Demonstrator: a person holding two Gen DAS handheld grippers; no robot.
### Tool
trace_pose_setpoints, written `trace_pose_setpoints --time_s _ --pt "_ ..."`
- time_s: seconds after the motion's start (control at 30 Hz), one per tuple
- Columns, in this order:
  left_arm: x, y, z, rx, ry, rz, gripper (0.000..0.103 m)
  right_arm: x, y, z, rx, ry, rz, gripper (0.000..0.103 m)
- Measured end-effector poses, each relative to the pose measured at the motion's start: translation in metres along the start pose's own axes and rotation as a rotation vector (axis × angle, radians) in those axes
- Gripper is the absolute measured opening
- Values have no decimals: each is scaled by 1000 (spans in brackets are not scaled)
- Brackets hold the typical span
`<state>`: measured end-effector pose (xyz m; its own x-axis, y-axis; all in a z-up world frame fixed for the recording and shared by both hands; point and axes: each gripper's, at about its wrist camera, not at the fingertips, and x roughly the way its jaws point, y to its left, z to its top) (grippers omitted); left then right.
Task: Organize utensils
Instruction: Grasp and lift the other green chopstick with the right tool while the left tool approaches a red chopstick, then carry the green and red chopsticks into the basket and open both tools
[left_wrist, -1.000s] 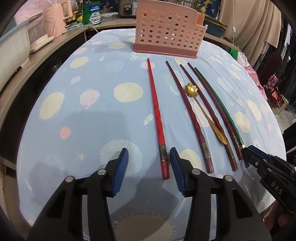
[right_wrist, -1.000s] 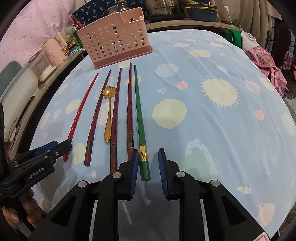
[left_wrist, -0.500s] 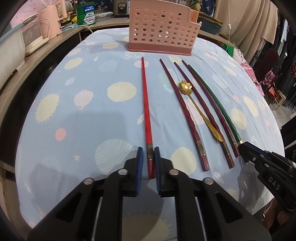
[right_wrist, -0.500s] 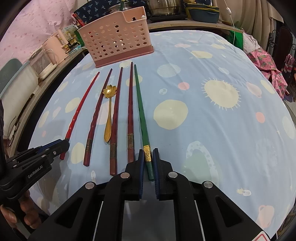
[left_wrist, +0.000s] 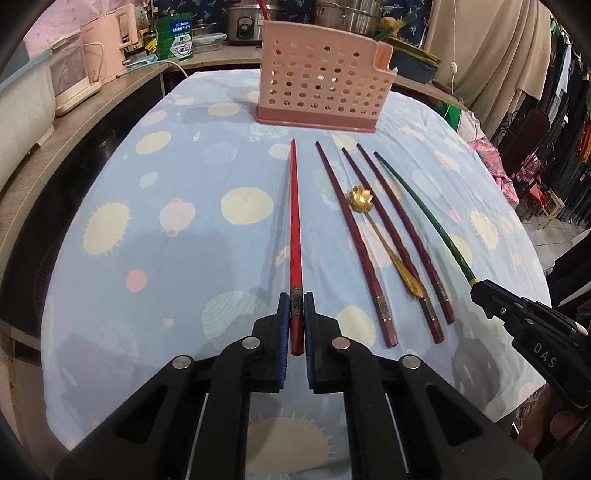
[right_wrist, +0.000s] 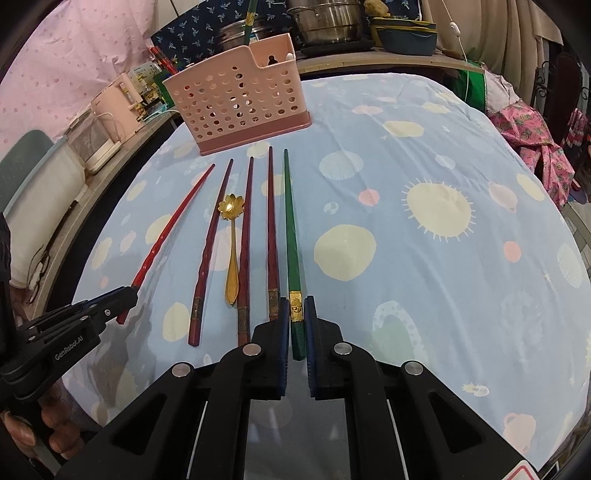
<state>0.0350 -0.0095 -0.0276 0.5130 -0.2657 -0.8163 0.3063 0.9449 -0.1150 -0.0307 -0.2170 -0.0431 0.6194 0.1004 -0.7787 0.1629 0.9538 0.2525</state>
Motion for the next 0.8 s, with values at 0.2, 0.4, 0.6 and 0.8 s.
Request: trace_pose_setpoints --time_s 0.2,0.4,0.6,0.8 --pt "-20 1 15 -13 -52 -21 7 -17 -3 15 34 -38 31 8" --pt "-45 -1 40 -22 -127 -39 7 -42 -7 40 63 -115 56 8" --pt "-67 -1 71 -27 -213 -40 7 -67 -7 70 63 -212 74 8" --pt "-85 2 101 -35 -286 -28 7 -85 -5 99 58 -298 92 8"
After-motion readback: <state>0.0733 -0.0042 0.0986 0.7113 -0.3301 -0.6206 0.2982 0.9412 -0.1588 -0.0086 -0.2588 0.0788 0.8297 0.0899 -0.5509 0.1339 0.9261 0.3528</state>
